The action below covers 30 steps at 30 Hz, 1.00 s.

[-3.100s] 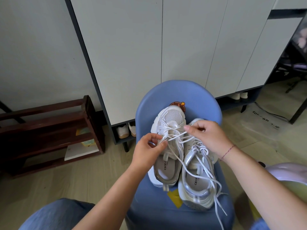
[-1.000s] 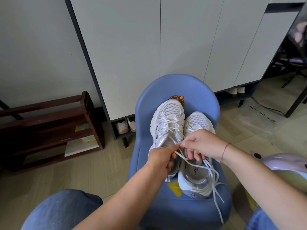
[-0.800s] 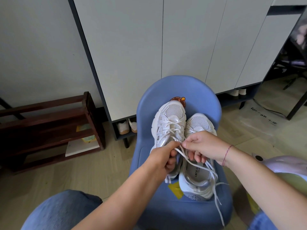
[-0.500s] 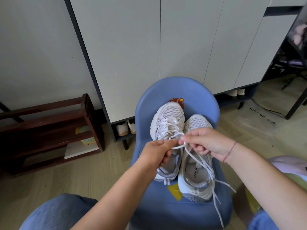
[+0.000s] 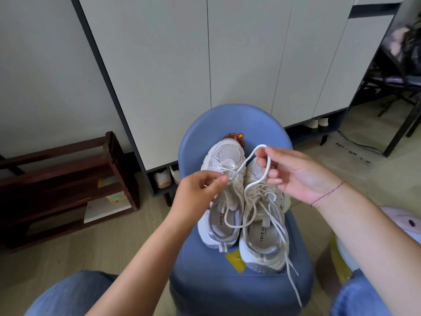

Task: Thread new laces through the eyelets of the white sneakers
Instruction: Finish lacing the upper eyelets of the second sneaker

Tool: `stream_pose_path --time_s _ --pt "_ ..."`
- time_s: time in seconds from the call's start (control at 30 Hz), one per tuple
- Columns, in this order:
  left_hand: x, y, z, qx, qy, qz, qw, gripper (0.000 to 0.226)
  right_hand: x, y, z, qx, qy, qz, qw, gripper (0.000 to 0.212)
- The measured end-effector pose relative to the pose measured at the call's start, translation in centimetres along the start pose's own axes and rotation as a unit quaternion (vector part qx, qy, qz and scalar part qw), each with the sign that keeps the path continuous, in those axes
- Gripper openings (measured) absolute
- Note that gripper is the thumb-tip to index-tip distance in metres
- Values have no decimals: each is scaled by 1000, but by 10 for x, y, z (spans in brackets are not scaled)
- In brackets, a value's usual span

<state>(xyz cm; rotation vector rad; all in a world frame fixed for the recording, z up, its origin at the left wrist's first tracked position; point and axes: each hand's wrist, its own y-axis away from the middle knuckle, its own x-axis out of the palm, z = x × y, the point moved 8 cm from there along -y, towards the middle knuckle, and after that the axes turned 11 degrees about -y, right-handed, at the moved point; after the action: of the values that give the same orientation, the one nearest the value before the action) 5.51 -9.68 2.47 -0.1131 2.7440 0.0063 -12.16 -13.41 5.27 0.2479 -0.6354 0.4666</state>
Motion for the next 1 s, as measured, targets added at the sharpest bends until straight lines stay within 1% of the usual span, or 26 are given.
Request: stream_pose_path --time_s 0.03,0.1,0.13,0.2,0.23,0.3,0.37,0.43,0.47,0.5,0.53,0.57,0.6,0.63,0.67,0.7,0.73,0.77,0.8,0.83,0.87,0.9,0.97,1.0 --pt "13 4 -7 12 35 40 999 12 4 0 -3 -5 -4 -4 1000 19" --pt "43 16 -19 44 68 124 989 24 9 1 -6 -19 -13 -12 1000 18" --pt "56 22 -21 53 77 148 985 26 10 0 -6 -25 -18 -20 999 17" --pt "72 28 -18 42 82 146 985 20 1 -2 -2 -38 -43 -55 997 16" --pt "75 30 -15 30 80 138 987 18 -8 -3 1 -45 -59 -86 994 14" --pt "77 31 -11 23 63 129 989 20 -33 -3 5 -51 -101 -163 980 11" --pt "73 30 -10 23 32 132 990 24 -61 0 3 -45 -154 -246 956 15" --pt "66 26 -6 6 10 127 992 27 -80 4 -2 -30 -178 -298 937 16" --pt "61 22 -2 -4 7 117 993 29 -84 5 -5 -25 -171 -307 936 16" --pt "54 18 0 -7 1 104 995 30 -85 4 -6 -24 -146 -310 939 14" --pt "47 13 2 -5 -11 89 996 30 -86 2 -5 -35 -94 -318 943 10" --pt "40 10 2 2 -27 73 997 30 -86 2 2 -61 5 -330 942 11" --pt "34 7 2 14 -47 58 997 30 -83 4 13 -98 147 -347 921 24" --pt "29 4 0 31 -69 46 996 34 -73 5 26 -145 292 -340 882 33" --pt "26 3 -1 47 -92 38 994 40 -53 4 35 -187 403 -294 846 33" --pt "26 3 -3 58 -112 36 991 44 -31 1 33 -200 463 -218 835 27" --pt "28 4 -4 65 -130 40 989 43 -11 -3 23 -184 500 -132 836 21" --pt "31 5 -5 69 -147 47 986 41 3 -5 9 -157 535 -61 828 18" --pt "34 5 -4 74 -165 51 982 38 11 -6 -6 -124 566 -14 815 16" --pt "37 5 -4 78 -185 53 978 36 15 -7 -17 -101 590 14 801 15" --pt "38 4 -4 83 -205 50 974 36 16 -7 -24 -89 598 29 796 13" --pt "38 4 -5 86 -221 47 970 36 15 -7 -28 -78 590 34 803 12" --pt "36 3 -5 80 -230 39 969 35 11 -9 -28 -60 547 27 835 9" --pt "34 2 -4 73 -225 31 971 34 9 -9 -23 -63 534 15 843 10"
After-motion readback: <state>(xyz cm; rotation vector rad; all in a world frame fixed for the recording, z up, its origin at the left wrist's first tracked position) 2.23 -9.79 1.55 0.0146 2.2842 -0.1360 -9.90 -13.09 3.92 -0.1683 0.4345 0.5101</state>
